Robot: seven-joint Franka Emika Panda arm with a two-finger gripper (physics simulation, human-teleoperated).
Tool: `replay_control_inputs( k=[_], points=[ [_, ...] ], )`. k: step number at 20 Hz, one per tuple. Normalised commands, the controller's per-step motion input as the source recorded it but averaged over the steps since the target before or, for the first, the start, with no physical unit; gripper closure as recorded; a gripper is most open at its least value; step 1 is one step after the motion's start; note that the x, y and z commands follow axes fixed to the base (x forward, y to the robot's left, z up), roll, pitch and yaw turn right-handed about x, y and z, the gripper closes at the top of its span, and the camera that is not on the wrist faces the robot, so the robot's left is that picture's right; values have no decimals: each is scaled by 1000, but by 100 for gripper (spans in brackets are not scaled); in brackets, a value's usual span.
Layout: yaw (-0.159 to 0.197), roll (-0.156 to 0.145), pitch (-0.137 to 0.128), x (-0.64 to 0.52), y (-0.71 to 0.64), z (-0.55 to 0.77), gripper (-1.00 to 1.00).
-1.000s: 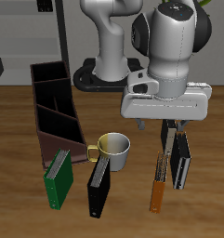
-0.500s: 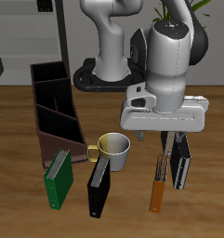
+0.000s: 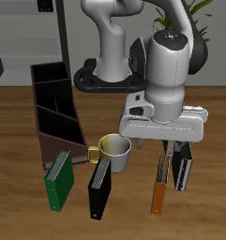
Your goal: Place the orange book into the right desk caddy's back compartment
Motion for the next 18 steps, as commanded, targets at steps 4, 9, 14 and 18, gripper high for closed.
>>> replay_control_inputs(
  k=[4,9,14,18],
  points=[
    [-44,-2,38,110,-10,-212,-100],
    [-13,4,26,74,40,-163,-100],
    [-6,-1,44,89,39,-180,-100],
    [0,14,26,42,63,-150,-100]
  ],
)
